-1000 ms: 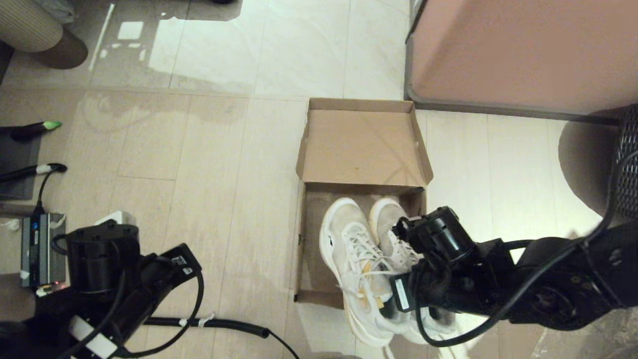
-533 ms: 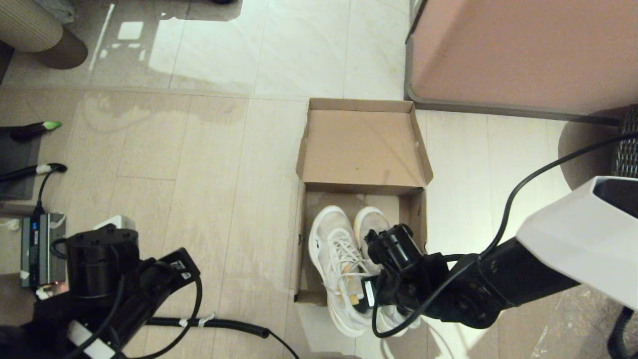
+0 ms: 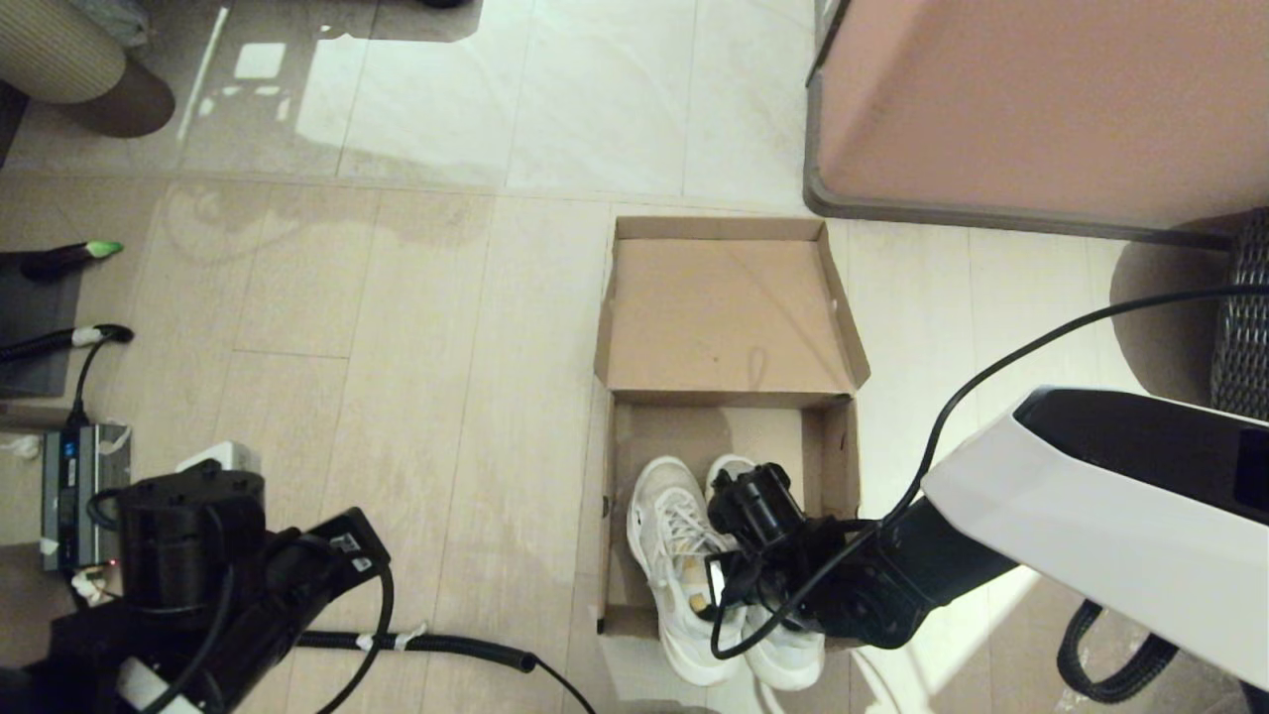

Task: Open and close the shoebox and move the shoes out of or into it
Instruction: Put the shoes into the shoe box

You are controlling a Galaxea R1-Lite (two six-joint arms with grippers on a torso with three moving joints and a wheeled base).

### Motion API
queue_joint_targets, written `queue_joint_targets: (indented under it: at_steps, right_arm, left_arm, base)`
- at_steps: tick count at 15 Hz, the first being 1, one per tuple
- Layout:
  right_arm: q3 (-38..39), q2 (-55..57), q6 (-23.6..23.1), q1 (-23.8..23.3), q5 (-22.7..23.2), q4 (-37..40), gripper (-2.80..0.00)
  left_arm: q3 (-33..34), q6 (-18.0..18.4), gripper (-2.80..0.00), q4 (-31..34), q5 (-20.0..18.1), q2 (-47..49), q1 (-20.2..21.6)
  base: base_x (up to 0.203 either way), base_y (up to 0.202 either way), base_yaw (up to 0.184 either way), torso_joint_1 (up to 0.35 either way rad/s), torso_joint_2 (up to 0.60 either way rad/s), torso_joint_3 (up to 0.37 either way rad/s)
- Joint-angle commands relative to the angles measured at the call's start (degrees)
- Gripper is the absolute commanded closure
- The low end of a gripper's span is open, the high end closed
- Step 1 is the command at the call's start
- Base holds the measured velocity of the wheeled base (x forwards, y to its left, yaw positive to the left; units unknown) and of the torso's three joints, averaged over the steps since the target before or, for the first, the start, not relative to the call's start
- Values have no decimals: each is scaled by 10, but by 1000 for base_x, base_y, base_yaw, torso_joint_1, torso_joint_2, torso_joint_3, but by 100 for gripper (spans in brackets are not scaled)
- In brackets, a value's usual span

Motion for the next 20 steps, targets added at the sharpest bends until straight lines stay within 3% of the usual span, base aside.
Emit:
queue_joint_targets:
  at_steps: [1,3,12,13,20]
  right_arm:
    - [-5,9,2,-7,-3,-16,-280]
    - [-6,9,1,-12,-24,-19,-280]
    - [-31,53,-8,-13,-26,-14,-280]
    - [-31,58,-8,-14,-26,-14,0]
    - [-38,64,-9,-14,-27,-7,0]
  left_arm:
    - [-1,-2,0,-3,1,-1,0]
    - [-2,-2,0,-3,1,1,0]
    - [1,-1,0,-2,3,-9,1]
    - [0,0,0,-2,3,-8,1]
    - [-2,-1,0,-2,2,-4,1]
  base:
    - [0,0,0,0,0,0]
    - [0,0,0,0,0,0]
    - [0,0,0,0,0,0]
    - [0,0,0,0,0,0]
    - [0,0,0,0,0,0]
